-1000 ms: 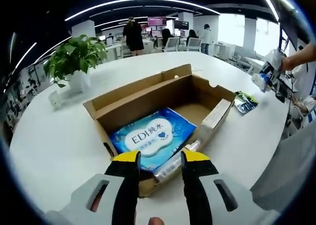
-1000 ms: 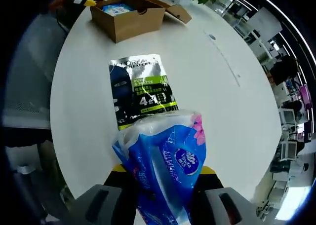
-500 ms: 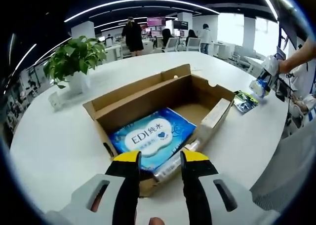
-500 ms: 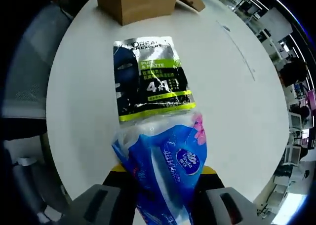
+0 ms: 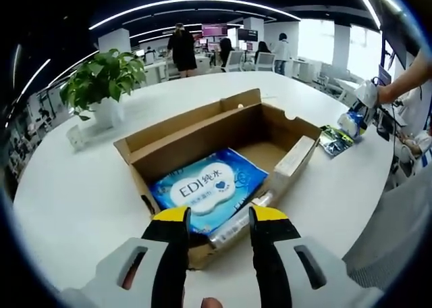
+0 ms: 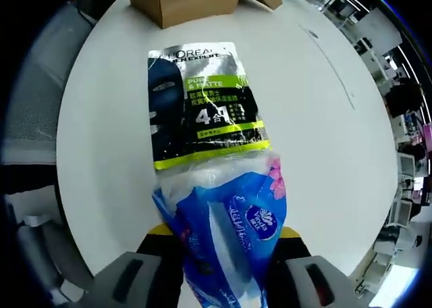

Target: Operate the shoe box by opening the lid, removing the specified soft item, and placing it in the target area until the item is outside and the box remains undamaged.

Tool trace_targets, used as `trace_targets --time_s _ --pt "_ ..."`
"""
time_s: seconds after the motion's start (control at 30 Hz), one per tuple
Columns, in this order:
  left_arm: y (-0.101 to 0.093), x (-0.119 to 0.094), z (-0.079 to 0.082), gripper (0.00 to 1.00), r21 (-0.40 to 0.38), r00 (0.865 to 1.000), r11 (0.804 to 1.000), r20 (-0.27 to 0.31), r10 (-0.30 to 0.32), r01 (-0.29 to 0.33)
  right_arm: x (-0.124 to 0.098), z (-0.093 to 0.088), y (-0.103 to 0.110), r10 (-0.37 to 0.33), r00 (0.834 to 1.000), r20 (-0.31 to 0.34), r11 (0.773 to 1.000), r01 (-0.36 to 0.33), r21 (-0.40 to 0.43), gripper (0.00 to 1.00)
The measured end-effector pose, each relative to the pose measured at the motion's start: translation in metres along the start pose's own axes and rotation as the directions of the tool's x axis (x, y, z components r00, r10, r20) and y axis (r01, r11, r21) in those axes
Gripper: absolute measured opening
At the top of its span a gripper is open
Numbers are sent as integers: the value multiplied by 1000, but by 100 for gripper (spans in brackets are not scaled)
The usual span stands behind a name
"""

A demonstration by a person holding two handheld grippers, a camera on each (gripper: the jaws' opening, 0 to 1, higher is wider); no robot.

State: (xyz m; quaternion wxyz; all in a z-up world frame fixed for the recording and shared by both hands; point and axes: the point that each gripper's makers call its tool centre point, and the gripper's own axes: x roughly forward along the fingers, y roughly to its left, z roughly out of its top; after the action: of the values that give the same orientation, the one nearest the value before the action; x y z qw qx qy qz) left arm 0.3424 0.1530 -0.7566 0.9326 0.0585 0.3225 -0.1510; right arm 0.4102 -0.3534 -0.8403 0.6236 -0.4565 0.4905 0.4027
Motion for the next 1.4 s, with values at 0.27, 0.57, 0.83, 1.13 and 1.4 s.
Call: trace_targets --time_s 0.27,0.57,0.83,1.13,1.4 --pt "3 0 -1 36 -9 1000 1000 1 0 0 1 0 1 -2 1000 -24 999 1 -40 50" --pt "3 1 3 36 -12 1000 1000 17 -3 3 -8 -4 -5 -26 999 -40 998 24 -59 51" --pt "3 0 8 36 -18 999 1000 38 -11 12 -25 0 -7 -66 997 -29 997 65 -35 51" --pt "4 -5 13 36 -34 998 999 63 -3 5 -42 3 -7 -95 995 -25 995 95 -20 49" --pt "-1 -8 16 36 -36 997 999 78 -11 14 -58 5 -12 -141 990 -18 990 141 12 48"
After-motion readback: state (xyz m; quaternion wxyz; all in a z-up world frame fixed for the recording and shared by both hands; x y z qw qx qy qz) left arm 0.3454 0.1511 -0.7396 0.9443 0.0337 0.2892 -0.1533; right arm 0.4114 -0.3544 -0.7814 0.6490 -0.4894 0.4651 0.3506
